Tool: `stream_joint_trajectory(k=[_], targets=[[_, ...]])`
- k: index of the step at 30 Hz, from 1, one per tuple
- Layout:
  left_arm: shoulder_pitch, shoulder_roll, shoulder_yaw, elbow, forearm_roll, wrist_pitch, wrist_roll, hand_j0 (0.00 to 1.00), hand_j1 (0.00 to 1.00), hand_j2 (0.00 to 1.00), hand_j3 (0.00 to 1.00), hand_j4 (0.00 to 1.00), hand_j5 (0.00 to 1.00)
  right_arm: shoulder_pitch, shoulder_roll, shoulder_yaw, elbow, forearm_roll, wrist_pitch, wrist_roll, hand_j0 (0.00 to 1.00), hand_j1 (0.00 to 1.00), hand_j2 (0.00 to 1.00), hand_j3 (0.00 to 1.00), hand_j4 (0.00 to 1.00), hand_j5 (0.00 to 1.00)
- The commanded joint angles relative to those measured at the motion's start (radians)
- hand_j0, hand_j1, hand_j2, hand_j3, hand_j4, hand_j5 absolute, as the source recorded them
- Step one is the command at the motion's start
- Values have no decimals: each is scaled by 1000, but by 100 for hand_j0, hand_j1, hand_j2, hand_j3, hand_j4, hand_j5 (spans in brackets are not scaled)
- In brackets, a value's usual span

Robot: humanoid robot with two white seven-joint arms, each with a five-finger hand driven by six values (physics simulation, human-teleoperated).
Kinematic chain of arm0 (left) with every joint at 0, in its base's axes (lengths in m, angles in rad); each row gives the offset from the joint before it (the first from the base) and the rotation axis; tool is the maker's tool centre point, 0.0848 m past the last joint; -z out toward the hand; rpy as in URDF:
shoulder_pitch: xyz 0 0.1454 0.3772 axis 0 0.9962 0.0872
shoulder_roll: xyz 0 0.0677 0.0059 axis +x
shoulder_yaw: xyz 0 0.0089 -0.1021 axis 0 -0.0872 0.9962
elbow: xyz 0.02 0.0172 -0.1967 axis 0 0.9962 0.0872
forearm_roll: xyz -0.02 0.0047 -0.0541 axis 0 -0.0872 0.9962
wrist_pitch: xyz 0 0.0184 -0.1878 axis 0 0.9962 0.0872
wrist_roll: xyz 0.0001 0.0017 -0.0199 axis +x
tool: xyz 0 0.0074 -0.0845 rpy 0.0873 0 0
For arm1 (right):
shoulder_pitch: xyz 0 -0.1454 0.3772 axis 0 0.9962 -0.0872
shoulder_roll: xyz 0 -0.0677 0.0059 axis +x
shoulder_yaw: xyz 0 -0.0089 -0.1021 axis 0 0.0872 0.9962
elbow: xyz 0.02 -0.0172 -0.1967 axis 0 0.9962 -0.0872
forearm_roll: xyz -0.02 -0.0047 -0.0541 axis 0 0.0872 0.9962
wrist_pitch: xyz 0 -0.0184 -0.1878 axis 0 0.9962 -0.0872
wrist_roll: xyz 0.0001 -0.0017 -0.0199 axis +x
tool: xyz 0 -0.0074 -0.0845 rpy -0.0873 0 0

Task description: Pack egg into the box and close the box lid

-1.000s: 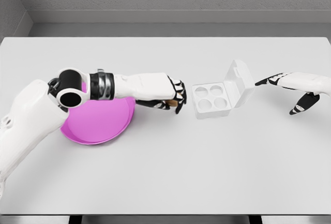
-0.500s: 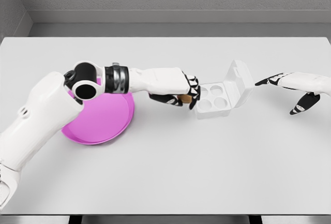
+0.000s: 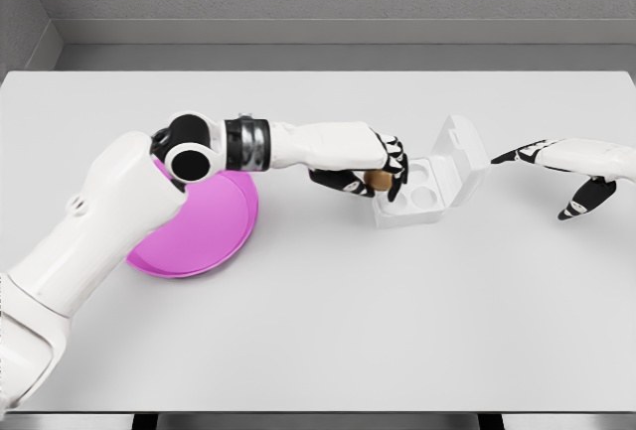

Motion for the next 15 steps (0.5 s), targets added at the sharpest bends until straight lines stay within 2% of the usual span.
stream_joint_trajectory(k=[1, 5, 9, 11, 15], targets=[[0, -12, 2, 16, 10, 3, 1, 41, 41, 41, 41, 41, 41, 0, -1, -1, 1, -5, 2, 0, 100, 100, 100, 100, 100, 100], [2, -39, 1, 42, 21, 3, 1, 41, 41, 41, 41, 41, 41, 0, -1, -1, 1, -5, 2, 0, 100, 100, 100, 100, 100, 100], [5, -41, -9, 42, 108, 3, 1, 39, 39, 39, 39, 39, 39, 0, -1, -1, 1, -5, 2, 0, 100, 100, 100, 100, 100, 100], [2, -38, -49, 38, 180, 3, 1, 36, 36, 36, 36, 36, 36, 2, -1, -3, 1, -5, 2, 0, 100, 100, 100, 100, 100, 100], [3, -27, -50, 35, 226, 3, 1, 36, 36, 36, 36, 36, 36, 2, -1, -3, 1, -5, 2, 0, 100, 100, 100, 100, 100, 100]])
